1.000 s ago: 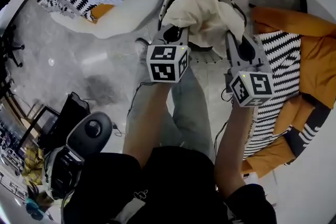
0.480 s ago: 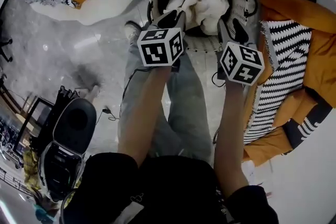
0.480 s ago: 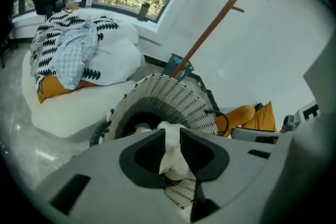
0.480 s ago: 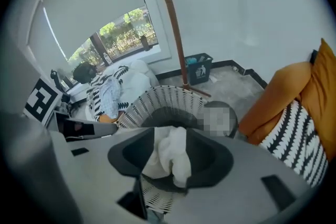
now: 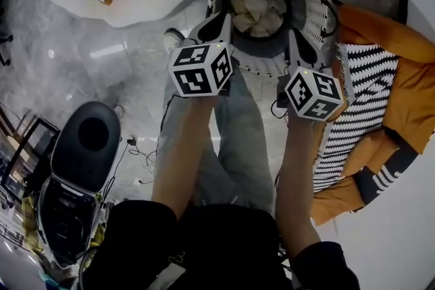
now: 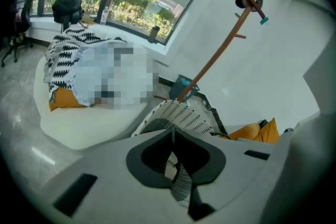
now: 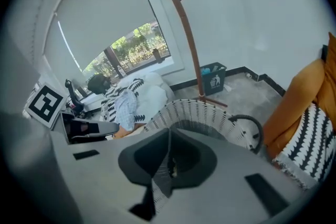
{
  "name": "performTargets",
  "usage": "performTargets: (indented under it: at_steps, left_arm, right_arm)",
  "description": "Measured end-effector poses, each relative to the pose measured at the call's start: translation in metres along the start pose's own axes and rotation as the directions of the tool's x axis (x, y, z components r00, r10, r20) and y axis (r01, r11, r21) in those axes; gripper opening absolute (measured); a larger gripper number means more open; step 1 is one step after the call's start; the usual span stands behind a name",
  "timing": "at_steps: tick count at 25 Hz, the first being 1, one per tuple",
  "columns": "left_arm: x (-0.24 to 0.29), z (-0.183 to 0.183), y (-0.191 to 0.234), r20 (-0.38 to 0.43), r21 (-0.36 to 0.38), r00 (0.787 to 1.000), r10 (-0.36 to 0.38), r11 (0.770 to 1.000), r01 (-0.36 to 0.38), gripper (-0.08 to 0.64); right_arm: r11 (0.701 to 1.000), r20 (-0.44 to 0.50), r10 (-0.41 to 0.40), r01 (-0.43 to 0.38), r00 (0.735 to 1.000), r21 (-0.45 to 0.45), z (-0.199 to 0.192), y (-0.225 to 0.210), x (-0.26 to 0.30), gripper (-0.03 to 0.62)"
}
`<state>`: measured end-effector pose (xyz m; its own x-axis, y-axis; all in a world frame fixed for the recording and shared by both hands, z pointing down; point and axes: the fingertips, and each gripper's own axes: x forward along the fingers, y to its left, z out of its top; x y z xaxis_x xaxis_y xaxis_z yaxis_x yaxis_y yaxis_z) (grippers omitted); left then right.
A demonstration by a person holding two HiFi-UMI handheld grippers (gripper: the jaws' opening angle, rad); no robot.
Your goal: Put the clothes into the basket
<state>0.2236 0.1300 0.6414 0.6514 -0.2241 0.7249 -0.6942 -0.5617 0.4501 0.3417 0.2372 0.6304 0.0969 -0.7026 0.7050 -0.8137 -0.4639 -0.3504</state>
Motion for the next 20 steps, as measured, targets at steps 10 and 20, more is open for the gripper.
performTargets:
  at_steps: [10,20]
  left_arm:
    - [-0.053,0.059,0.092,0.121,-0.099,0.989,0.089,0.992,-0.077,0.011]
    - [-0.104,0.093,0.186,0.221,-0.199,0.954,0.203,0.967,-0.159,0.009]
  right_arm:
    - [0.983,-0.007,0.163,-0.163,0.987,-0.086,0.028,0.115,0.049,0.015]
    - [0.927,-0.044,0.302,-0.304,0.952,-0.220,0.048,0.226,0.095,0.012]
